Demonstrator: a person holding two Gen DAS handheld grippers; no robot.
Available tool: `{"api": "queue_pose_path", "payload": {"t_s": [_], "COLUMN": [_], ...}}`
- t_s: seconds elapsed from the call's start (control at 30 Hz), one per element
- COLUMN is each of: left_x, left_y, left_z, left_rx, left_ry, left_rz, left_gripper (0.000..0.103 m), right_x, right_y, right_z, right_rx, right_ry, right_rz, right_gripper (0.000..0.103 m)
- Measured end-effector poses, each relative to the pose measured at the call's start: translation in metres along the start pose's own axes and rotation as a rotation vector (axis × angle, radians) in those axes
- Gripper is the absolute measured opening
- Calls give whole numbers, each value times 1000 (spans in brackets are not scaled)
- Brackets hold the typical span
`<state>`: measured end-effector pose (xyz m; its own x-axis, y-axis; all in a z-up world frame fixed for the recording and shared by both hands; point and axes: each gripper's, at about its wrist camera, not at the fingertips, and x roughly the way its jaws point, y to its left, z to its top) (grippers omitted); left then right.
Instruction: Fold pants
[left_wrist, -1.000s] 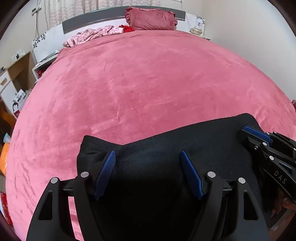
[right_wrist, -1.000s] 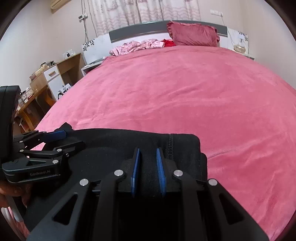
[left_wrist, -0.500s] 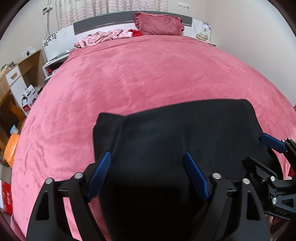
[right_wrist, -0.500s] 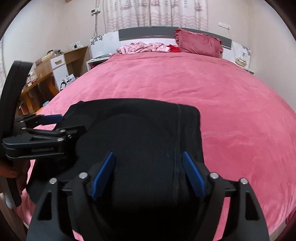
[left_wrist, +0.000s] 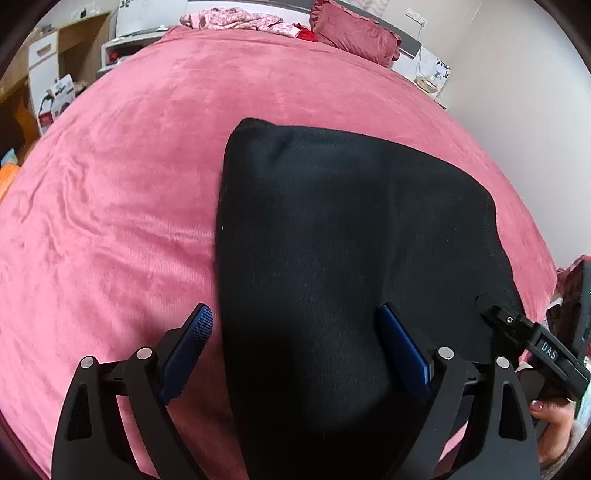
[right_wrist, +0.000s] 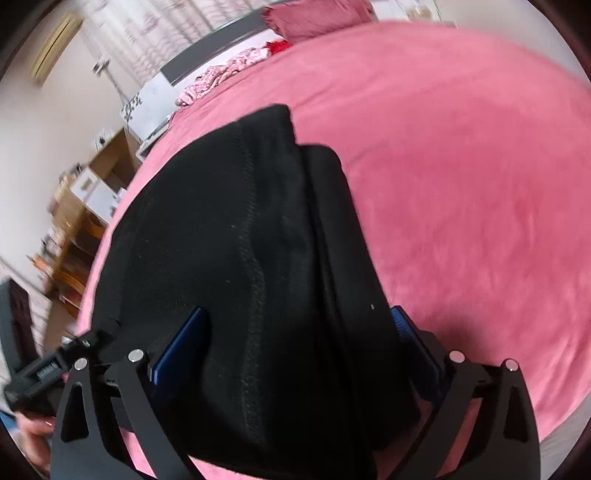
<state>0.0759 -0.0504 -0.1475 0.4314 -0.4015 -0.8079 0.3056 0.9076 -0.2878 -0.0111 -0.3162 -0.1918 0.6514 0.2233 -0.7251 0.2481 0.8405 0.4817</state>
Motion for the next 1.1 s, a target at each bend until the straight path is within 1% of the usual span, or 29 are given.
{"api": "queue_pose_path", "payload": {"t_s": [0.13, 0.37, 0.47, 0.53, 0.67, 0.87, 1.03, 1.1], "left_x": [-3, -7, -8, -9, -9, -15, -11, -12], "left_y": [-3, 4, 6, 10, 16, 16, 20, 20], "left_z": [-4, -10, -15, -20, -26, -33, -28, -32], "left_rx": [10, -38, -63, -97, -160, -162, -171, -173], "left_ry": [9, 39, 47, 55, 68, 60, 73, 76], "left_rz": [-6, -52, -52, -51, -78, -77, -95, -105], "left_gripper": [90, 90, 94, 100, 100, 100, 100, 100], "right_x": [-6, -9, -8, -7, -8, -10, -13, -15], "right_y": [-3, -4, -3, -4, -4, -8, -17, -17], "right_z": [4, 8, 8, 8, 4, 1, -4, -2], "right_rx": [12, 17, 26, 35, 49, 68, 103, 111], "right_ry": [8, 16, 21, 21, 13, 7, -21, -22], "right_rz": [16, 24, 32, 38, 52, 72, 108, 120], "right_gripper": [98, 99, 101, 101, 101, 101, 101, 101]}}
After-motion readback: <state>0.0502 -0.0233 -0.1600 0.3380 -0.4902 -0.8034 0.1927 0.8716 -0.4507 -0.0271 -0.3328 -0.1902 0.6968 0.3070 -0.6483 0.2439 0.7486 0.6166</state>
